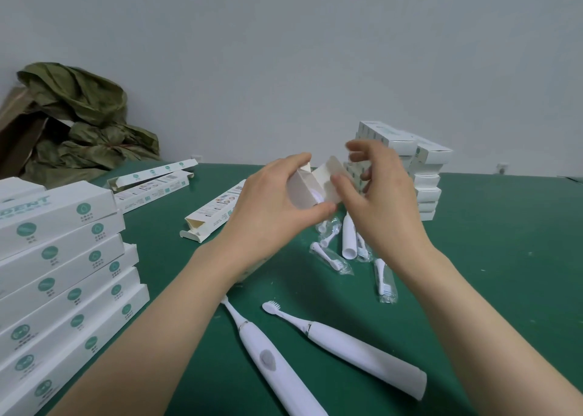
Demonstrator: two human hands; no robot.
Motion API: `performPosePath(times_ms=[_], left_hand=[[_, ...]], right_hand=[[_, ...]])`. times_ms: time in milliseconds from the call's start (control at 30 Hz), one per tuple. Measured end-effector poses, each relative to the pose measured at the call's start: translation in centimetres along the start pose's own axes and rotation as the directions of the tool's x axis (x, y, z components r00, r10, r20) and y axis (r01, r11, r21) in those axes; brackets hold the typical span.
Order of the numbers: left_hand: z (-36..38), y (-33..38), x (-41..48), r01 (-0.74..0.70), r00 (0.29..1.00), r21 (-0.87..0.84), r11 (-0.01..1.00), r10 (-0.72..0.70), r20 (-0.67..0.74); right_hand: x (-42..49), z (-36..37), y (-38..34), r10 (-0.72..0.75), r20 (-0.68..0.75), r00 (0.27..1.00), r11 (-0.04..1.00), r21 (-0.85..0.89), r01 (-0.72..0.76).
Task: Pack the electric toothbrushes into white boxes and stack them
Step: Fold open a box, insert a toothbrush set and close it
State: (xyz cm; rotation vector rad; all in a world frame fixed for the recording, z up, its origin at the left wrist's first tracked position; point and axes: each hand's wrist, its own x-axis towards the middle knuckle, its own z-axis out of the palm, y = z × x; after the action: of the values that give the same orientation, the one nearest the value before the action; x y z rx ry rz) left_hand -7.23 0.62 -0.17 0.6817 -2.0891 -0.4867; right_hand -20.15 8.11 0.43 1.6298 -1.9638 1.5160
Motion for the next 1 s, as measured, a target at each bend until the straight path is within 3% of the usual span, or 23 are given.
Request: performPosePath(times_ms=[67, 167, 300, 433, 633, 767, 900, 1000], left_hand=[[0.0, 0.0, 0.0, 0.006, 0.998, -0.031, 1.000, -0.004, 0.070], [0.6, 0.1, -0.1, -0.036, 0.988, 0.068, 0.997, 0.025, 0.155], [1.0, -0.1, -0.1, -0.045, 0.995, -0.048, 0.998, 0.041, -0.090], [1.1, -0.4, -0.2, -0.007, 0.993, -0.247, 0.969, -0.024, -0.119], [1.8, 0.3, -0.1, -0.032, 0.978, -0.360, 0.932, -0.045, -0.203], [2.2, 0.5, -0.4, -0.005, 0.980, -0.311, 0.950, -0.058, -0.192], [2.5, -0.3, -0.4, 0.082, 0.996, -0.168, 0.982, -0.086, -0.016], [3.0, -1.1, -0.3, 0.140, 0.987, -0.067, 0.988, -0.144, -0.066]], right_hand=[[0.2, 0.0, 0.1, 0.142, 0.089, 0.986, 0.977, 0.148, -0.154], [0.1, 0.0, -0.2, 0.127, 0.144, 0.981, 0.957, 0.244, -0.159], [-0.1, 0.2, -0.9, 0.087, 0.137, 0.987, 0.937, 0.326, -0.128], [-0.5, 0.5, -1.4, 0.069, 0.131, 0.989, 0.926, 0.359, -0.113], [-1.2, 1.4, -2.1, 0.074, 0.149, 0.986, 0.923, 0.364, -0.125], [-1.2, 1.3, -2.0, 0.064, 0.149, 0.987, 0.904, 0.410, -0.121], [-1.3, 1.2, -1.7, 0.105, 0.120, 0.987, 0.902, 0.407, -0.145], [-1.3, 1.5, -1.2, 0.129, 0.121, 0.984, 0.903, 0.396, -0.167]])
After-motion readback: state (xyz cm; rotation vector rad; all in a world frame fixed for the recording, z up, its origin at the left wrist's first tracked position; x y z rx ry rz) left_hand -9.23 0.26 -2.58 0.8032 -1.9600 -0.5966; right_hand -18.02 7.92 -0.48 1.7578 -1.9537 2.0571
